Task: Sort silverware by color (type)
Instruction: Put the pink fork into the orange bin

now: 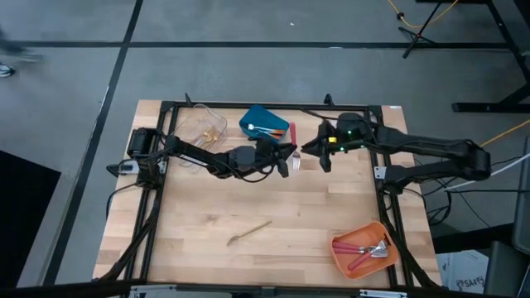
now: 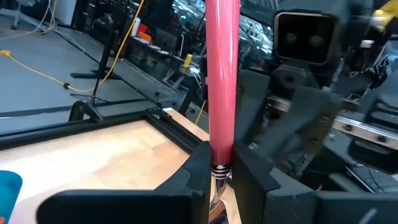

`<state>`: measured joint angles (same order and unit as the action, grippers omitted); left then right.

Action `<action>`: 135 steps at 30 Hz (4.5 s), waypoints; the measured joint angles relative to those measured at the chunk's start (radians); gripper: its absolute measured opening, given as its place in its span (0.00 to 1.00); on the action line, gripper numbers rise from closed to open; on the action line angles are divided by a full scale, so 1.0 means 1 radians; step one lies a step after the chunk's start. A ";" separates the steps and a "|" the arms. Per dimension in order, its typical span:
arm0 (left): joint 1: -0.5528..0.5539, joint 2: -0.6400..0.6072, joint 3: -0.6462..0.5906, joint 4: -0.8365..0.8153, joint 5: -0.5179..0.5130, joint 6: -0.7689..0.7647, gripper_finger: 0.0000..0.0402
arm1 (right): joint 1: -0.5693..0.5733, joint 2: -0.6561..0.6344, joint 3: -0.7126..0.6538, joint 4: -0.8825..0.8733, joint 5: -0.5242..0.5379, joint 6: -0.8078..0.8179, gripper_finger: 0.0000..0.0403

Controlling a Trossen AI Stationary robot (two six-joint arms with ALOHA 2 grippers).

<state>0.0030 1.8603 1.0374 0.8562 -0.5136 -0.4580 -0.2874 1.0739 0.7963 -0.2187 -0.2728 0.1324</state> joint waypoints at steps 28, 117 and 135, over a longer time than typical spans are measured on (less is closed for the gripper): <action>0.002 0.000 0.000 0.020 -0.024 -0.003 0.10 | 0.000 0.092 0.000 0.154 -0.014 -0.010 0.13; -0.037 0.001 0.001 0.001 -0.006 0.107 0.29 | -0.002 -0.005 0.002 0.042 0.132 -0.080 0.00; -0.053 0.001 0.000 -0.132 -0.012 0.128 0.29 | 0.139 -0.102 0.002 -0.150 0.027 -0.023 0.00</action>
<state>-0.0498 1.8614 1.0374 0.7239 -0.5255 -0.3302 -0.1486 0.9722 0.7982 -0.3686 -0.2459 0.1093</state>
